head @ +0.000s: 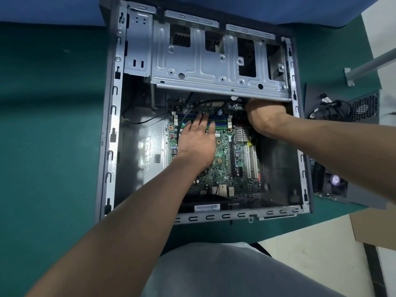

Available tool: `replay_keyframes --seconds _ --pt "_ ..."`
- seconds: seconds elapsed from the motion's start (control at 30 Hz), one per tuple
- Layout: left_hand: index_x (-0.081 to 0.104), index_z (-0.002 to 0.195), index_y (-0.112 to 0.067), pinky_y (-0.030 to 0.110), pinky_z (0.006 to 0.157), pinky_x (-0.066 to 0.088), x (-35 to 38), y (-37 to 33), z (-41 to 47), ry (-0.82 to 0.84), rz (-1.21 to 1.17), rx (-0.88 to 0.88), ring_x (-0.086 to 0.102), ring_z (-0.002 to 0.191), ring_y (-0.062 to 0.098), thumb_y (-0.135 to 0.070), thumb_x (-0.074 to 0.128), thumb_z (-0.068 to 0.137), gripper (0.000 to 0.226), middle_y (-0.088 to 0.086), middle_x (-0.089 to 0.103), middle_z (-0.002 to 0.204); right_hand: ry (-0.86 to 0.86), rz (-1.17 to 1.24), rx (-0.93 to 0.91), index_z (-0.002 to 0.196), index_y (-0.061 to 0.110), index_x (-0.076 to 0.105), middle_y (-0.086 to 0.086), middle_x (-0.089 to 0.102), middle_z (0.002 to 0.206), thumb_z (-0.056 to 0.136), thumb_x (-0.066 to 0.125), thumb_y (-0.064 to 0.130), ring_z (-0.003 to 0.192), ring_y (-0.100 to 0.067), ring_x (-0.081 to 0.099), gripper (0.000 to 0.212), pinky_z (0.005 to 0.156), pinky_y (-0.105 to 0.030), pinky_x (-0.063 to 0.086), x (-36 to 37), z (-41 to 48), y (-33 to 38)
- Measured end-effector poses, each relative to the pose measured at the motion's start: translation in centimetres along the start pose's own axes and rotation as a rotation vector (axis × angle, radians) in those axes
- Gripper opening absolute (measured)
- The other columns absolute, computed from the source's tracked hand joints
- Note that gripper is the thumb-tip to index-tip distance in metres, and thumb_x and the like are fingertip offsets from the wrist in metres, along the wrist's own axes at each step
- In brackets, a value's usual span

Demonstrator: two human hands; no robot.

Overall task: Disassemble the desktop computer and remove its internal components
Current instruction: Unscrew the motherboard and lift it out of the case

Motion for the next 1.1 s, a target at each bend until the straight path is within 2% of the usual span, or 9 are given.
replay_keyframes --seconds 0.2,0.27,0.33,0.4,0.53,0.67,0.8,0.97,1.1 --pt "-0.007 0.154 -0.016 0.042 0.120 -0.003 0.1 0.3 0.1 -0.027 0.016 0.011 -0.012 0.148 0.025 -0.016 0.048 0.096 0.080 0.011 -0.014 0.160 0.057 -0.076 -0.046 0.141 0.005 0.035 -0.022 0.034 0.148 0.099 0.034 0.014 0.131 -0.036 0.039 0.042 0.108 -0.044 0.035 -0.5 0.4 -0.5" --pt "-0.006 0.154 -0.017 0.042 0.120 -0.003 0.2 0.4 0.2 -0.037 0.008 0.018 -0.011 0.148 0.025 -0.019 0.045 0.097 0.077 0.011 -0.014 0.161 0.002 0.039 -0.055 0.122 0.004 0.053 -0.022 0.058 0.119 0.096 0.040 0.009 0.096 -0.034 0.060 0.029 0.080 -0.043 0.054 -0.9 -0.7 0.4" --pt "-0.005 0.155 -0.017 0.041 0.119 -0.003 0.3 0.5 0.0 -0.043 0.006 0.039 -0.011 0.148 0.024 -0.025 0.045 0.099 0.075 0.010 -0.014 0.161 -0.044 0.071 -0.067 0.100 0.006 0.061 -0.007 0.061 0.080 0.094 0.040 0.009 0.059 -0.021 0.053 0.022 0.057 -0.034 0.049 -1.1 -2.3 1.1" --pt "-0.002 0.155 -0.018 0.038 0.119 -0.003 0.1 0.9 -0.1 -0.052 -0.006 0.066 -0.009 0.149 0.024 -0.036 0.043 0.101 0.073 0.010 -0.013 0.161 -0.108 0.045 -0.079 0.103 0.007 0.058 -0.008 0.058 0.082 0.091 0.037 0.015 0.068 -0.023 0.054 0.025 0.065 -0.035 0.046 -1.3 -4.2 1.6" --pt "0.017 0.153 -0.019 0.034 0.117 -0.006 -0.4 1.1 -1.1 -0.073 -0.004 0.187 -0.006 0.149 0.023 -0.032 0.064 0.090 0.079 0.008 -0.007 0.162 -0.060 -0.081 -0.125 0.125 0.009 0.049 -0.016 0.041 0.133 0.082 0.056 0.030 0.114 -0.044 0.041 0.048 0.090 -0.047 0.038 -0.6 -8.4 2.9" --pt "0.054 0.134 -0.019 0.034 0.117 0.000 -1.0 0.0 -3.5 -0.175 -0.083 0.296 0.015 0.148 0.022 -0.011 0.067 0.084 0.052 0.004 0.023 0.159 -0.118 0.081 -0.409 0.109 0.013 0.062 -0.013 0.051 0.119 0.084 0.059 0.024 0.102 -0.030 0.043 0.028 0.087 -0.041 0.040 0.5 -11.0 4.4" --pt "0.058 0.105 -0.021 0.039 0.089 0.052 -0.9 -1.0 -6.2 0.146 -0.287 0.232 0.059 0.100 0.023 -0.003 0.056 0.087 0.025 0.003 0.063 0.102 0.281 0.525 -0.647 0.107 0.014 0.057 -0.004 0.055 0.098 0.089 0.055 0.012 0.086 -0.018 0.059 0.018 0.069 -0.026 0.049 1.9 -11.5 5.1" --pt "0.063 0.102 -0.018 0.035 0.086 0.047 -1.9 -0.5 -6.7 0.170 -0.134 0.168 0.058 0.097 0.024 -0.008 0.057 0.087 0.019 0.005 0.063 0.096 0.243 0.453 -0.792 0.113 0.015 0.054 -0.005 0.053 0.106 0.086 0.060 0.017 0.090 -0.022 0.054 0.027 0.078 -0.037 0.051 2.3 -11.6 6.9" --pt "0.070 0.100 -0.027 0.031 0.080 0.046 -2.8 1.5 -8.3 0.152 -0.168 0.054 0.060 0.098 0.023 -0.023 0.066 0.086 0.015 0.001 0.069 0.104 0.169 0.311 -0.836 0.109 0.006 0.052 -0.008 0.050 0.086 0.092 0.051 0.007 0.070 -0.020 0.052 0.017 0.055 -0.030 0.043 1.5 -12.0 8.2"
Point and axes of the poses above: each hand's wrist, its own z-axis towards the middle knuckle, its own x-axis out of the palm, y = z × x, the point moved 2 cm from there along z, towards the middle knuckle
